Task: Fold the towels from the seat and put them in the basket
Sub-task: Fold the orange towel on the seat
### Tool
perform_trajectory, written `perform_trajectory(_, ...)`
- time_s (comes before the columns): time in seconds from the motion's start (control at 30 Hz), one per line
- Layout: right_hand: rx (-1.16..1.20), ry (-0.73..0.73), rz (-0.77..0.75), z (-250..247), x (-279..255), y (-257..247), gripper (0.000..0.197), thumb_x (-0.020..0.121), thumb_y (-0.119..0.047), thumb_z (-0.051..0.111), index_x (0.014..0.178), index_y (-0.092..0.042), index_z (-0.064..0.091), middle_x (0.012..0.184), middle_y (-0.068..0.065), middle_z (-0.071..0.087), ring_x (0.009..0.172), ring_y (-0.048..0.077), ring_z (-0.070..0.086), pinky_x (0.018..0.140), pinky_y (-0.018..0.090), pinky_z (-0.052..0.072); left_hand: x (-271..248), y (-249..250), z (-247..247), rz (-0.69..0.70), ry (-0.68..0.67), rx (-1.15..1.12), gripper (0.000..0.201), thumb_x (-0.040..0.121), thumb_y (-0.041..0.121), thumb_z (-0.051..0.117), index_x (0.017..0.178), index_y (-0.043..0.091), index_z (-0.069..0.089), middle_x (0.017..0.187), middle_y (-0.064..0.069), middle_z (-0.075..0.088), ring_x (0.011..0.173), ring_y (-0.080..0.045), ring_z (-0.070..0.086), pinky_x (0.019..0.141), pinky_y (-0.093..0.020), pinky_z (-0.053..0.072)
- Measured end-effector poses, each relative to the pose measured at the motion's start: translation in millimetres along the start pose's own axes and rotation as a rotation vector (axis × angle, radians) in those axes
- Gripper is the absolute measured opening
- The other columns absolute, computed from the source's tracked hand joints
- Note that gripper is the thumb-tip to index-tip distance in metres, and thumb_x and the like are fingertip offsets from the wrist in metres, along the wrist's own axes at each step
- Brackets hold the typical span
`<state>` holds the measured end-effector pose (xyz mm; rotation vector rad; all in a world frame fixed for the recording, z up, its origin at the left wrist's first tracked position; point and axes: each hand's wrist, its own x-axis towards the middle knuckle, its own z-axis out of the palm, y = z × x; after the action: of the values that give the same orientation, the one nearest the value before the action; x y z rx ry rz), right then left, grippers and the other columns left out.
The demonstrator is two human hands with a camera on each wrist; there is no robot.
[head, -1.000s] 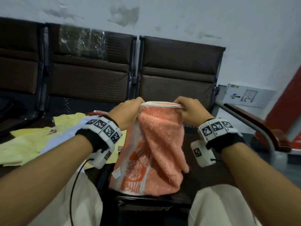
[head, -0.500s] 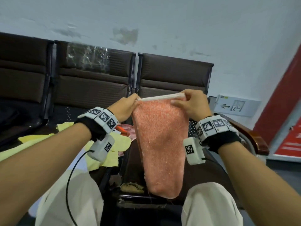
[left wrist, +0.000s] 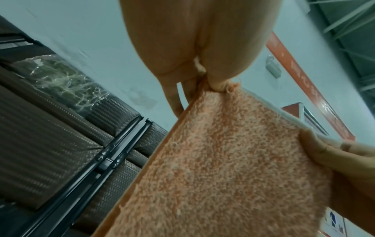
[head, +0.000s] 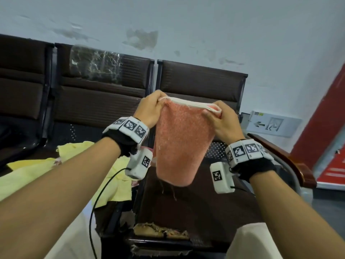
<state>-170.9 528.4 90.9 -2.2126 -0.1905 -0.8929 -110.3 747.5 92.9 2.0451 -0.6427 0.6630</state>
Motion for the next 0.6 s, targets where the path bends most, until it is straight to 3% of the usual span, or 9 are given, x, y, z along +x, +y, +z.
perform_trajectory(0.07,0.078,-0.039,0.004,0.8,-20.8,4.5,0.012,0.087,-0.026,0.065,0.081,-0.023,0.055,0.075,-0.016,0.058,0.068,-0.008,0.051,0.057,0.006,0.037,-22.0,1.5,1.0,-0.01,-0.038,-0.063,0.016,0.098,0.018,0.045,0.102,0.011,0.059,0.094,0.002,0.061,0.091,-0.016,0.056,0.072,-0.021,0.035)
perform_trajectory(0.2,0.197,-0.091,0.07,8.9,-89.9,18.6,0.016,0.081,-0.023,0.072,0.074,-0.025,0.058,0.068,-0.014,0.059,0.063,-0.008,0.05,0.059,0.01,0.039,-93.3,-5.5,18.9,-0.172,-0.101,-0.212,0.011,0.099,0.02,0.042,0.096,0.019,0.052,0.087,0.008,0.057,0.087,-0.013,0.053,0.077,-0.027,0.04)
perform_trajectory(0.27,0.222,-0.108,0.138,14.2,-129.8,28.8,0.019,0.077,-0.018,0.076,0.07,-0.025,0.06,0.063,-0.015,0.061,0.062,-0.009,0.051,0.061,0.009,0.04,-133.7,-14.0,31.8,-0.23,-0.171,-0.228,0.012,0.099,0.018,0.04,0.098,0.017,0.052,0.088,0.005,0.059,0.086,-0.013,0.054,0.076,-0.022,0.041)
perform_trajectory(0.33,0.228,-0.158,0.196,17.4,-166.4,40.9,0.019,0.074,-0.016,0.078,0.068,-0.025,0.062,0.063,-0.017,0.063,0.062,-0.009,0.052,0.061,0.008,0.04,-169.7,-24.8,42.4,-0.282,-0.274,-0.209,0.013,0.099,0.018,0.042,0.101,0.016,0.054,0.094,0.0,0.062,0.091,-0.015,0.056,0.082,-0.027,0.041)
perform_trajectory(0.43,0.18,-0.269,0.291,19.7,-205.3,61.9,0.014,0.073,-0.026,0.079,0.069,-0.029,0.066,0.067,-0.017,0.067,0.064,-0.008,0.055,0.062,0.012,0.043,-210.1,-41.8,52.2,-0.296,-0.519,-0.171,0.011,0.097,0.022,0.047,0.095,0.022,0.058,0.091,0.005,0.063,0.091,-0.013,0.057,0.086,-0.032,0.043)
perform_trajectory(0.5,0.111,-0.327,0.335,22.1,-217.6,74.4,0.014,0.075,-0.033,0.077,0.067,-0.037,0.066,0.066,-0.018,0.066,0.065,-0.009,0.056,0.061,0.012,0.042,-222.7,-48.8,55.9,-0.313,-0.648,-0.157,0.013,0.096,0.024,0.049,0.095,0.018,0.06,0.094,-0.001,0.065,0.091,-0.016,0.059,0.087,-0.038,0.045)
perform_trajectory(0.6,0.041,-0.347,0.388,30.0,-219.3,88.9,0.016,0.077,-0.037,0.074,0.065,-0.037,0.063,0.067,-0.018,0.065,0.065,-0.01,0.057,0.059,0.013,0.04,-222.3,-55.3,63.3,-0.396,-0.647,-0.165,0.019,0.097,0.029,0.045,0.103,0.015,0.058,0.101,-0.007,0.064,0.096,-0.022,0.06,0.085,-0.04,0.046)
